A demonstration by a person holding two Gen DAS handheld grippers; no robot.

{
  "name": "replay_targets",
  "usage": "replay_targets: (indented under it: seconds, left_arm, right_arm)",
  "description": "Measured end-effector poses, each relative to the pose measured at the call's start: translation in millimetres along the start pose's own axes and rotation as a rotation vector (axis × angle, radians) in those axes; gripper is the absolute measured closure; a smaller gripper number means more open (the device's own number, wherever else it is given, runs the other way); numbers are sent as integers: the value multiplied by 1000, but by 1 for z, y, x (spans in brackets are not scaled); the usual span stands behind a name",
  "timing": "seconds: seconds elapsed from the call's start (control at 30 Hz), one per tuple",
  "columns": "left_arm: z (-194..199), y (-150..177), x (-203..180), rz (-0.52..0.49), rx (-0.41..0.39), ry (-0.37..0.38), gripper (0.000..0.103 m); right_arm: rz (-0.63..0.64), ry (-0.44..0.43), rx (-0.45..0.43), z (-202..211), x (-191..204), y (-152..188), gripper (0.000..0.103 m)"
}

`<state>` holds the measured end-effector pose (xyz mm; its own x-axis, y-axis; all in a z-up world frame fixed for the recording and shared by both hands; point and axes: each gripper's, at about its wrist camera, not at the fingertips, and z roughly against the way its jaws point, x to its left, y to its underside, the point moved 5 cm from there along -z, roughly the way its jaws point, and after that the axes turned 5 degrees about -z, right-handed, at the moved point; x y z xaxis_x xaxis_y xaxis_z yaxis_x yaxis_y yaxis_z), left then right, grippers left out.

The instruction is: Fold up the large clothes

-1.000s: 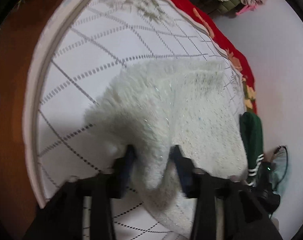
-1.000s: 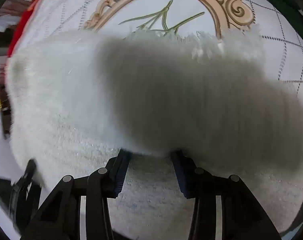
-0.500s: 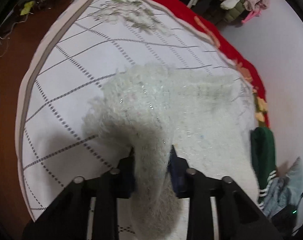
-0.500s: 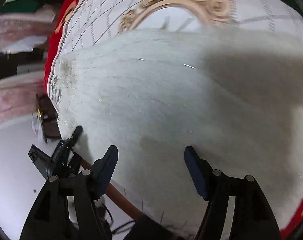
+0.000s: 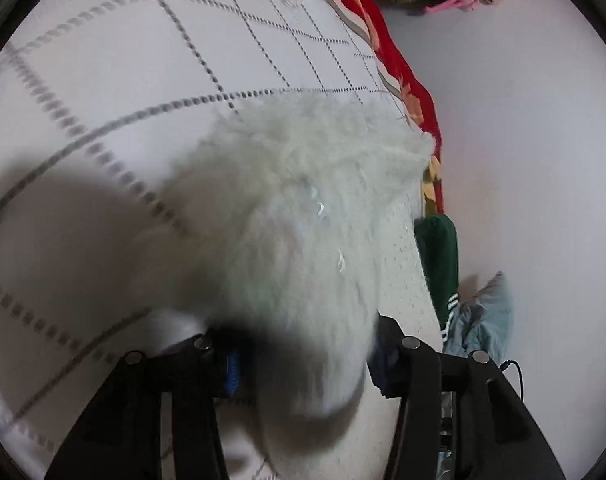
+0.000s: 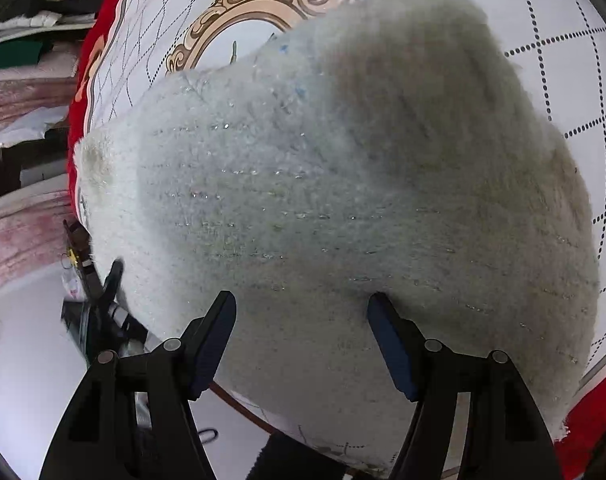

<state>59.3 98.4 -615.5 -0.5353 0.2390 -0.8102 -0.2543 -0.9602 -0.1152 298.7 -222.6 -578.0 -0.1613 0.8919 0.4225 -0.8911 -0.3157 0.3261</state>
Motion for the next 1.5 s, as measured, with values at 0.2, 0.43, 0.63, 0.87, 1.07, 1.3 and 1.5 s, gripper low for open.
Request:
replay_targets:
  seconds: [0.2, 0.43, 0.63, 0.87, 1.07, 1.3, 1.5]
  left_arm:
    - [-21, -6, -35, -161, -11, -174, 52]
    - [5, -9, -71, -297, -103, -320, 84]
    - [73, -4, -74, -350, -178, -412, 84]
    - [90, 8, -68, -390, -189, -512, 84]
    - [86, 18, -96, -555, -201, -567, 84]
    - [68, 63, -179, -998, -218, -577, 84]
    - [30, 163, -250, -1429, -112, -388, 84]
  right_arm:
    - [24, 29, 6, 2, -8, 5, 32]
    - [28, 50, -37, 21, -2, 14, 32]
    - [38, 180, -73, -11, 9, 13, 58]
    - [127, 180, -50, -19, 34, 15, 55]
    - [51, 130, -180, 56, -32, 61, 34]
    - [-33, 83, -42, -13, -82, 70, 33]
    - [-27, 46, -41, -18, -87, 71, 32]
